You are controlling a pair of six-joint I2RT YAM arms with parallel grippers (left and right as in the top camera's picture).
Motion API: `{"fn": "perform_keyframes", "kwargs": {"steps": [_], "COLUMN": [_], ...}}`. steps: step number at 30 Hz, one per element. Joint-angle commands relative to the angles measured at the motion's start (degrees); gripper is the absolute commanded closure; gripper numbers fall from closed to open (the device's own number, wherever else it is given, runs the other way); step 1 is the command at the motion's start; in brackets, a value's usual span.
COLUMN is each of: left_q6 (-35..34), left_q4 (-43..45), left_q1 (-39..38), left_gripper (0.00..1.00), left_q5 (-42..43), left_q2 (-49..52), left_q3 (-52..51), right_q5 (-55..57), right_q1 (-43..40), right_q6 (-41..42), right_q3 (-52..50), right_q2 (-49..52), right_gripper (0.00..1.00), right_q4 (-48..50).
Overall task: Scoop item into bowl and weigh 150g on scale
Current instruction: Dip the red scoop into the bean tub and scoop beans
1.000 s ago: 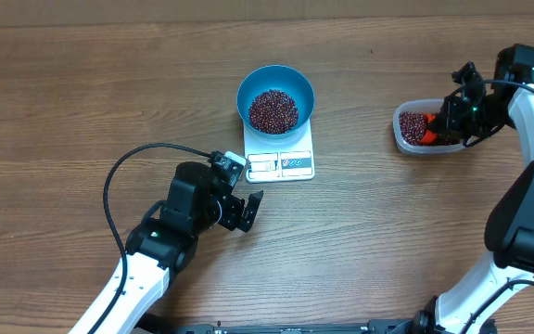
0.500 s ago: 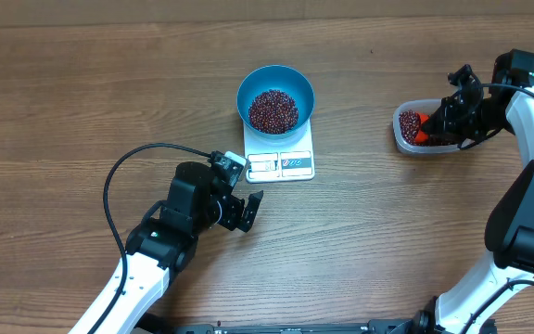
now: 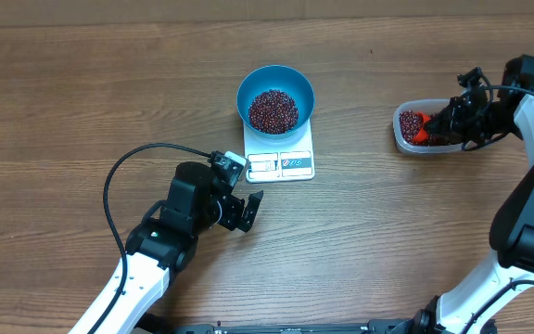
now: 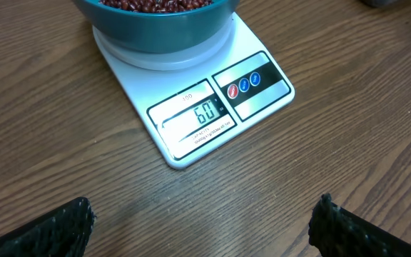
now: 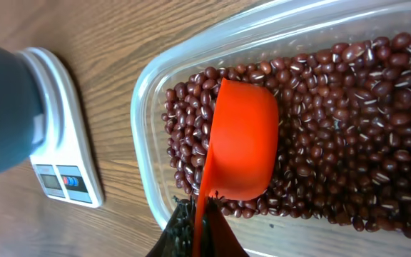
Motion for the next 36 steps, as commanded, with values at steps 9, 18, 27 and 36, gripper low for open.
{"fn": "perform_keyframes", "kwargs": {"steps": [9, 18, 27, 36], "left_q6": [-0.5, -0.5, -0.5, -0.5], "left_q4": [0.1, 0.1, 0.1, 0.1], "left_q1": [-0.2, -0.2, -0.2, -0.2], "left_gripper": [0.0, 0.0, 0.0, 0.0], "left_q5": [0.7, 0.7, 0.7, 0.7], "left_q2": [-0.1, -0.1, -0.1, -0.1], "left_q3": [0.2, 0.2, 0.2, 0.2], "right_q5": [-9.1, -13.4, -19.2, -25.2], "right_q1": [-4.8, -7.9, -10.6, -13.3], "right_q6": [-0.7, -5.2, -9.4, -13.8], "right_q3": [-0.4, -0.4, -0.4, -0.4], "right_q2": [0.5, 0.5, 0.4, 0.4], "right_gripper": [0.96, 0.96, 0.96, 0.96], "right_q4": [-1.3, -4.4, -7.5, -9.9]}}
